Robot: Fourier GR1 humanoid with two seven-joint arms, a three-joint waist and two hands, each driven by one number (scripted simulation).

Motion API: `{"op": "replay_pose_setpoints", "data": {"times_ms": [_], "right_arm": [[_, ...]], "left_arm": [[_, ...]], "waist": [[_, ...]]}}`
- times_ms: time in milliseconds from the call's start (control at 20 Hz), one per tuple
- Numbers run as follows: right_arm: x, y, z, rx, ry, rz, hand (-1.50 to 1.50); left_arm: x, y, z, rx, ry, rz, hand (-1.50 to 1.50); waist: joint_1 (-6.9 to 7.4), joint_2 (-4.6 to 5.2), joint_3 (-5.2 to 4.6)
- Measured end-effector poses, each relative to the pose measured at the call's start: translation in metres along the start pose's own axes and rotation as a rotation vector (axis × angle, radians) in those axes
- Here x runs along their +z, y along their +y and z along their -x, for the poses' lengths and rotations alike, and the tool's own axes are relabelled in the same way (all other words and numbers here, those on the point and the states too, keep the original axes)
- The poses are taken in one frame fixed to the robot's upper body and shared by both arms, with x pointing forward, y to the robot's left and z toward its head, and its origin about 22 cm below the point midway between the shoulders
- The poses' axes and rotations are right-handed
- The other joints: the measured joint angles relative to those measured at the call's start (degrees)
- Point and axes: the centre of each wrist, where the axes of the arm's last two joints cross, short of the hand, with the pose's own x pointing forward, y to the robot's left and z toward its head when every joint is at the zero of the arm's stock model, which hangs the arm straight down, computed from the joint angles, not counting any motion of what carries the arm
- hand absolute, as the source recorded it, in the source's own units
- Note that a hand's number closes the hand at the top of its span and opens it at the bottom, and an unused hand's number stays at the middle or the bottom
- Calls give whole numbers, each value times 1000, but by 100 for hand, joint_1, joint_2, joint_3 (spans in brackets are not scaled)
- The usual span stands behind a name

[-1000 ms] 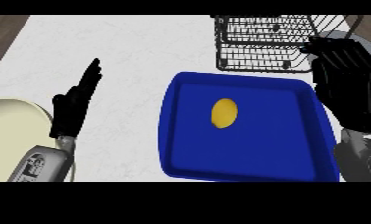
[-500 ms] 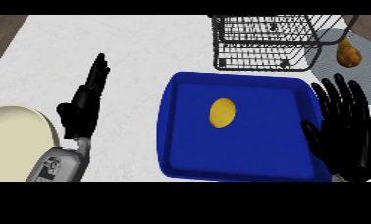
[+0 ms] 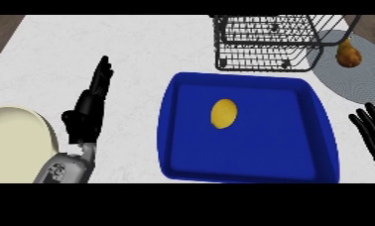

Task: Pick the lemon from the tray and place it in the tiered basket

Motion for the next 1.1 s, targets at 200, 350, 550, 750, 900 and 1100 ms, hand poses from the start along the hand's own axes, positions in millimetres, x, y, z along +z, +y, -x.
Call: {"op": "replay_pose_setpoints", "data": {"times_ms": [200, 350, 550, 750, 900, 1100], "right_arm": [[-4, -11, -35, 312, 69, -114, -150], [-10, -10, -61, 510, 129, -169, -150], [-14, 6, -97, 679, 220, -211, -150], [-19, 23, -122, 771, 318, -226, -150], [-28, 35, -132, 805, 376, -216, -150], [-40, 51, -145, 840, 388, -234, -150]], "left_arm": [[1, -2, 0, -3, -1, 11, 0], [3, -4, 0, -2, -3, 19, 0], [1, -9, -3, -4, -15, 31, 0], [-1, -18, -6, 0, -26, 56, 0], [-1, -20, -7, 4, -32, 74, 0], [-5, -26, -7, 6, -34, 85, 0]], "waist": [[56, 13, -30], [136, 30, -36], [248, 55, -34], [386, 88, -26], [498, 101, -18], [569, 112, -10]]}}
